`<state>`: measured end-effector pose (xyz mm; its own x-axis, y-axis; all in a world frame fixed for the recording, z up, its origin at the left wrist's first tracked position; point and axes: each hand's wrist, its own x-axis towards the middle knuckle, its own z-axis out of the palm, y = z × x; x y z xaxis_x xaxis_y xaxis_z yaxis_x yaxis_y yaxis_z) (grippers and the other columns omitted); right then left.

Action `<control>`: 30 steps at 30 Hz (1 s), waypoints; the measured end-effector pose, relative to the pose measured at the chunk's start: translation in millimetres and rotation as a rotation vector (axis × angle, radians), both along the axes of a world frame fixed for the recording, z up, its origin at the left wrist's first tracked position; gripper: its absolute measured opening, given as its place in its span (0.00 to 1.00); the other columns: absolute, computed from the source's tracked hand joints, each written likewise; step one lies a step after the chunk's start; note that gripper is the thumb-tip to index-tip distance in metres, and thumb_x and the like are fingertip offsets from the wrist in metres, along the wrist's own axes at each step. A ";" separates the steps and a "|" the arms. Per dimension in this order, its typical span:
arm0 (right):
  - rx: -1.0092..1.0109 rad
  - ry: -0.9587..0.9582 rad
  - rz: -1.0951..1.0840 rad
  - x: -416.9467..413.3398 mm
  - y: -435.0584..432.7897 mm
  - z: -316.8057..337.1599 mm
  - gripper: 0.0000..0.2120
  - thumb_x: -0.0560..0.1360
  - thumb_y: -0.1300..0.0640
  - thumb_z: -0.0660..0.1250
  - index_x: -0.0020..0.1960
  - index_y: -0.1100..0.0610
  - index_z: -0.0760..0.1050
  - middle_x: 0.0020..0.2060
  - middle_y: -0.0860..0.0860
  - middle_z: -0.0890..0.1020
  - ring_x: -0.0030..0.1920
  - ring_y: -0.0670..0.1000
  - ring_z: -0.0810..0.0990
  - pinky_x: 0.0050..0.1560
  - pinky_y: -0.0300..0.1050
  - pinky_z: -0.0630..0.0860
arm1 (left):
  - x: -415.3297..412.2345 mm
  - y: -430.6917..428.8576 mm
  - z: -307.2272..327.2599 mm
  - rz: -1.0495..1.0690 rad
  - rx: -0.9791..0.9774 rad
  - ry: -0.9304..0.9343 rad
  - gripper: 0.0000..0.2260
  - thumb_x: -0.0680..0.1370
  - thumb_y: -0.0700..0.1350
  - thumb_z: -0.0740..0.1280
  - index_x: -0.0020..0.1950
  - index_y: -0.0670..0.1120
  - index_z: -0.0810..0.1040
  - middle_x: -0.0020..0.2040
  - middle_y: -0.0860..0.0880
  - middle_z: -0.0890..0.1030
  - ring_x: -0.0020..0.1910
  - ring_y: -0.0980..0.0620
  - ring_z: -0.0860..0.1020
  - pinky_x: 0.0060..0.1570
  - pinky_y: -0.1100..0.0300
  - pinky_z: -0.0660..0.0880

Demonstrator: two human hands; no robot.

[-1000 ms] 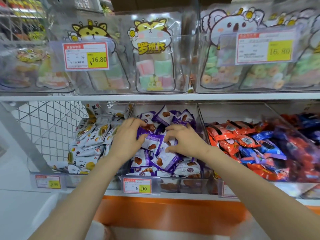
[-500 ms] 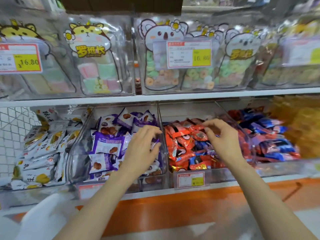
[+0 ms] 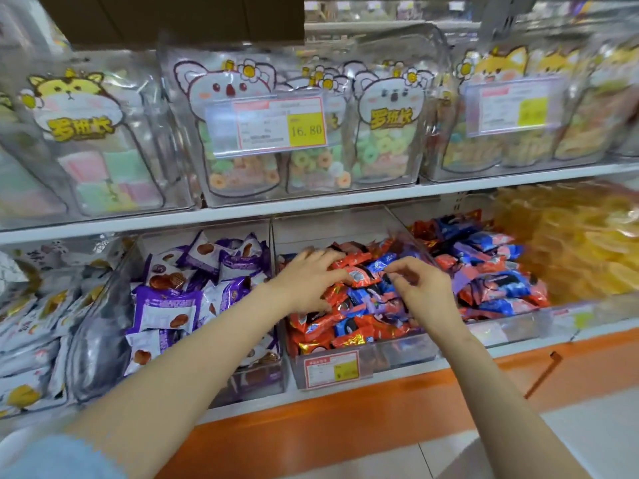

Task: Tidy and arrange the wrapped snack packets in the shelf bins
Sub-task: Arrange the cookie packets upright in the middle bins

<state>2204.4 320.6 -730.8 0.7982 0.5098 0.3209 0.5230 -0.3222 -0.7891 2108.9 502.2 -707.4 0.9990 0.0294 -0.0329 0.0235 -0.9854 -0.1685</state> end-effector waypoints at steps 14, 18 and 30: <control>-0.556 -0.061 0.208 27.0 19.6 -19.1 0.16 0.73 0.56 0.70 0.60 0.55 0.77 0.59 0.54 0.77 0.57 0.54 0.76 0.54 0.47 0.75 | 50.0 56.8 -0.9 0.328 0.114 0.004 0.23 0.78 0.54 0.62 0.71 0.52 0.65 0.73 0.45 0.61 0.72 0.44 0.59 0.68 0.50 0.59; -0.663 -0.070 0.219 24.4 23.0 -18.9 0.25 0.74 0.46 0.68 0.68 0.53 0.69 0.64 0.52 0.74 0.62 0.55 0.72 0.56 0.46 0.71 | 44.0 49.0 -1.8 0.274 -0.123 -0.039 0.26 0.76 0.55 0.66 0.71 0.51 0.65 0.73 0.47 0.61 0.71 0.46 0.59 0.66 0.54 0.60; -0.322 0.020 0.059 20.3 20.5 -2.6 0.21 0.71 0.72 0.62 0.61 0.55 0.74 0.42 0.54 0.76 0.37 0.50 0.72 0.36 0.43 0.70 | 46.4 -0.4 -9.8 0.125 -0.370 -0.272 0.16 0.76 0.44 0.66 0.63 0.47 0.73 0.63 0.47 0.73 0.63 0.48 0.70 0.58 0.58 0.67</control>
